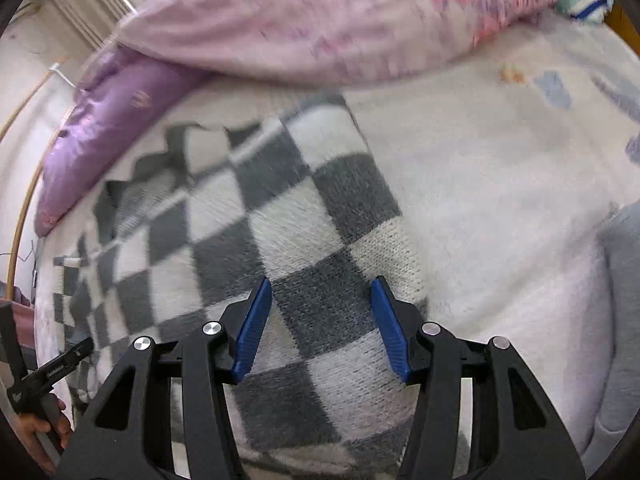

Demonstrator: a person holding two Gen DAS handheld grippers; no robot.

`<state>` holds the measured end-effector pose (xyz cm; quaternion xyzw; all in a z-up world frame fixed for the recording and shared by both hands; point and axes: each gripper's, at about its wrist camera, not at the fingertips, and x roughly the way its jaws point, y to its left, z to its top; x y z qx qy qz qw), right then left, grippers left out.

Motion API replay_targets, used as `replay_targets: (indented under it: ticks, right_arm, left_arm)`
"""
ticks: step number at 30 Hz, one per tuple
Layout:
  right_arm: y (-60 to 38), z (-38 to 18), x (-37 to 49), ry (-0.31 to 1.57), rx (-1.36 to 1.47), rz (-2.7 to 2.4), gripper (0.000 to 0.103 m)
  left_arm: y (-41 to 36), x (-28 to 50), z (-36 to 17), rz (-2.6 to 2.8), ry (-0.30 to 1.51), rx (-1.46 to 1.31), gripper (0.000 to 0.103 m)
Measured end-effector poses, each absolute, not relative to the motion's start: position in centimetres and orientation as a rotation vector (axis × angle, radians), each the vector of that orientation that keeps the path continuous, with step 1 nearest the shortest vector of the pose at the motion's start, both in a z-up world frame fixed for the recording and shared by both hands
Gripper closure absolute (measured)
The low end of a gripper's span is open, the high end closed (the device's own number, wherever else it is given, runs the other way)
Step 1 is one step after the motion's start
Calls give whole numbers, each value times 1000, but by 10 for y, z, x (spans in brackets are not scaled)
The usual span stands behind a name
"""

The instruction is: Fold large clothes

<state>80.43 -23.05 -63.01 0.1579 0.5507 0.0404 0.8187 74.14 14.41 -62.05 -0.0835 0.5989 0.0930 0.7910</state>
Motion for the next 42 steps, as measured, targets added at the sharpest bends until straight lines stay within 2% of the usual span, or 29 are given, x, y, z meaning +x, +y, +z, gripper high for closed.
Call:
replay_targets:
  ticks: [6, 13, 21, 28, 33, 35, 36, 37, 39, 42]
  right_arm:
    - [-235, -631, 824, 1255, 365, 97, 49]
    - [-254, -601, 857, 1174, 390, 106, 46]
    - [-280, -629, 909, 1185, 547, 26, 43]
    - [-283, -646, 936, 1174, 646, 63, 42]
    - [-276, -658, 944, 1206, 653, 91, 44]
    - [-273, -661, 945, 1211, 643, 102, 56]
    - [-271, -662, 946, 1213, 638, 114, 61]
    - [-269, -664, 948, 1220, 639, 125, 66]
    - [-266, -661, 947, 1219, 609, 127, 76]
    - [-259, -644, 933, 1143, 551, 127, 82]
  left_arm:
    - [154, 748, -615, 140, 1299, -246, 23]
    - [210, 768, -580, 203, 1239, -338, 23]
    - [260, 829, -596, 376, 1205, -350, 23]
    - [262, 867, -619, 406, 1254, -268, 21]
    - [268, 875, -625, 395, 1254, -310, 24]
    - [264, 878, -629, 366, 1261, -283, 34]
    - [264, 879, -630, 344, 1259, -285, 49]
    - [264, 875, -630, 317, 1255, -295, 68]
    - [256, 877, -625, 313, 1246, -263, 78]
    - [248, 871, -616, 329, 1196, -231, 82]
